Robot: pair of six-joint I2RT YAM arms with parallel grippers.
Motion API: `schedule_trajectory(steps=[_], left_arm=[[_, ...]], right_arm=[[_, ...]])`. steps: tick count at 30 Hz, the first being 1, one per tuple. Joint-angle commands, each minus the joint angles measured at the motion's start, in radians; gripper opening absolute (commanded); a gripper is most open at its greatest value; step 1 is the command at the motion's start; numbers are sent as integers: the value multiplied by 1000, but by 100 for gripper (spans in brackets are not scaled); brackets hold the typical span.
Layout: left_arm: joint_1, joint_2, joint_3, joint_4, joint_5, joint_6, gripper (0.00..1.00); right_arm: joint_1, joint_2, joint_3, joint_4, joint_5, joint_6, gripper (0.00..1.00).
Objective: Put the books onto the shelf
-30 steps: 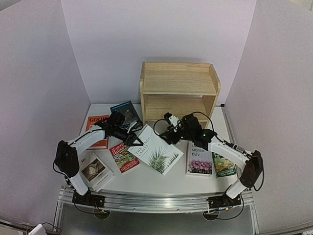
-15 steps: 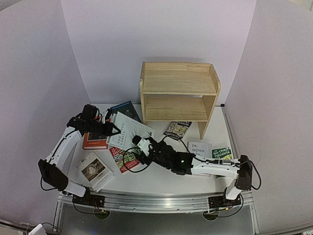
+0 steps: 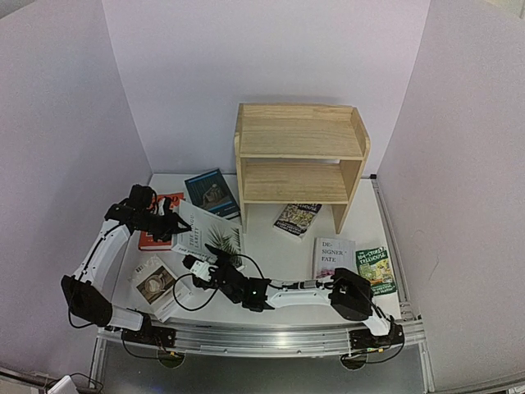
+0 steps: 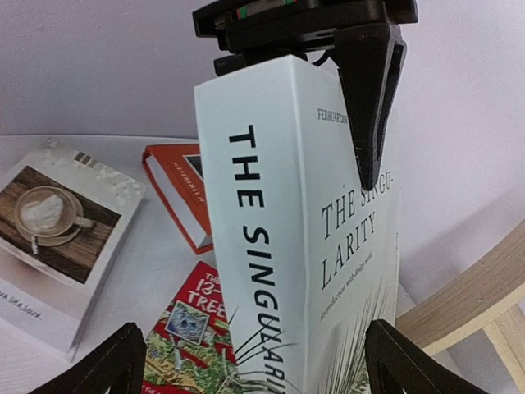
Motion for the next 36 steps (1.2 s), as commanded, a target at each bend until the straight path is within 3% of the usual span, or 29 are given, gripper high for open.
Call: schedule_trajectory(steps=[1,4,6,9,11,13,15,17,18,21,24,26,30,36], left_arm=[[4,-30,5,33,51,-31,25],[4,-27,4,33,57,-28,26],[5,-25,5,35,61,-26,26],[5,-26,7,42,70,-23,27],[6,-31,5,45,72,-21,29],[6,-38,1,69,94,-16,38],[6,-52,-9,109,125,-3,65],[6,-77,-14,135,118,24,95],[6,-94,-10,134,90,51,99],[6,-189,17,162,-104,166,100],[6,-344,-14,342,-311,234,100],[5,-430,-37,474,-382,284,100],[6,-540,-68,629,-485,473,100],[6,-612,-134,699,-571,538,100]], right_arm=[[-6,97,107,141,203,-114,90],[-6,153,143,204,305,-200,80],[-7,163,135,244,329,-209,65],[-10,149,110,263,340,-180,52],[-12,138,98,264,352,-164,37],[-15,128,92,266,365,-152,25],[-18,112,84,266,365,-129,17],[-20,83,65,264,347,-97,13],[-21,62,53,257,335,-72,12],[-35,-36,14,85,225,118,11],[-94,-140,3,-153,-68,401,12],[-130,-190,25,-249,-221,503,13],[-168,-289,84,-320,-369,563,13],[-228,-354,327,-389,-446,575,11]])
